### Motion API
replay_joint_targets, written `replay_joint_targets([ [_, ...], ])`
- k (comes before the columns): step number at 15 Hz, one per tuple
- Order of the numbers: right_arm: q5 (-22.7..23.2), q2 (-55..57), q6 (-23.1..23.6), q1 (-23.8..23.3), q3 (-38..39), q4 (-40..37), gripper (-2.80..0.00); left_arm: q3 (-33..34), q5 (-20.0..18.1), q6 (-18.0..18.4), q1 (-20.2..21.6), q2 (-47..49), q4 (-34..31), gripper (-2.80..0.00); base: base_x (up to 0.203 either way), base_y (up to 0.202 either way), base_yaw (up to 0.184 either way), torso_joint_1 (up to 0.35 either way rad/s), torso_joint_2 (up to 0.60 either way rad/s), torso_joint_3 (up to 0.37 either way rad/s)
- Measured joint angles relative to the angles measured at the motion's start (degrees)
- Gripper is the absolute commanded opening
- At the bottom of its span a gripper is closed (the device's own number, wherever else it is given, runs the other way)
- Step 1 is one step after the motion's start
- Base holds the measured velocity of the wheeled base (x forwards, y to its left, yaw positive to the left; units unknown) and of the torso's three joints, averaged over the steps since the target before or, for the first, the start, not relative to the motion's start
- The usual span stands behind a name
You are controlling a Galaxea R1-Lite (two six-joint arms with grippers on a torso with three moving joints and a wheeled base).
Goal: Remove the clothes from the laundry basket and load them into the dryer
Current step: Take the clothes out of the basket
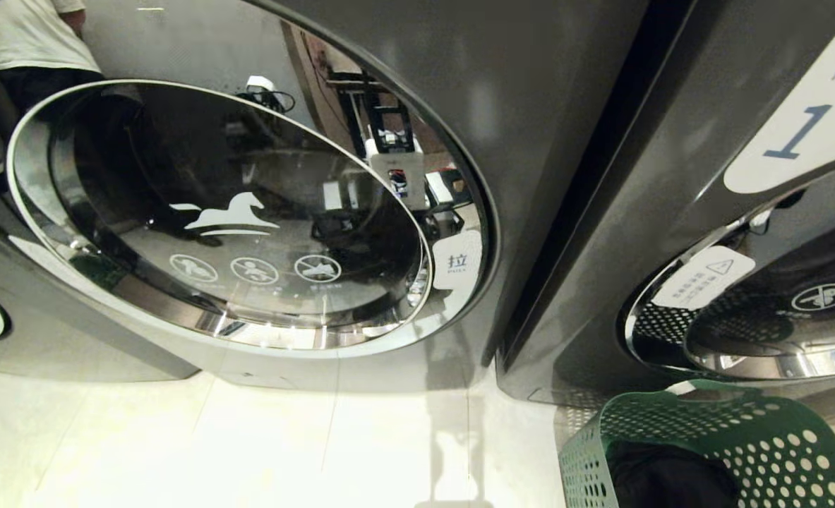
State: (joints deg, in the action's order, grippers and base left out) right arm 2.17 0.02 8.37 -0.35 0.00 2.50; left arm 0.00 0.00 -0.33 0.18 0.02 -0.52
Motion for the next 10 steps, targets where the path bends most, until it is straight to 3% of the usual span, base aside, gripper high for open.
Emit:
replay_joint_targets([
  [5, 0.46, 0.00, 0.61, 0.02, 0.00, 0.08, -2.80, 0.00, 0.00, 0.00, 0.00, 0.00, 0.00, -2.80, -0.177, 0.000, 0.001, 0.002, 0.00, 0.003],
  [8, 0.05, 1.20, 1.28, -0.05, -0.09, -2.49, -2.80, 0.00, 0.00, 0.09, 0.02, 0.00, 0.00, -2.80, 0.000, 0.000, 0.000, 0.000, 0.00, 0.000],
  [10, -1.18, 3.10, 3.32, -0.06, -4.17, -6.36, -2.80, 0.00, 0.00, 0.02, 0.04, 0.00, 0.00, -2.80, 0.000, 0.000, 0.000, 0.000, 0.00, 0.000],
])
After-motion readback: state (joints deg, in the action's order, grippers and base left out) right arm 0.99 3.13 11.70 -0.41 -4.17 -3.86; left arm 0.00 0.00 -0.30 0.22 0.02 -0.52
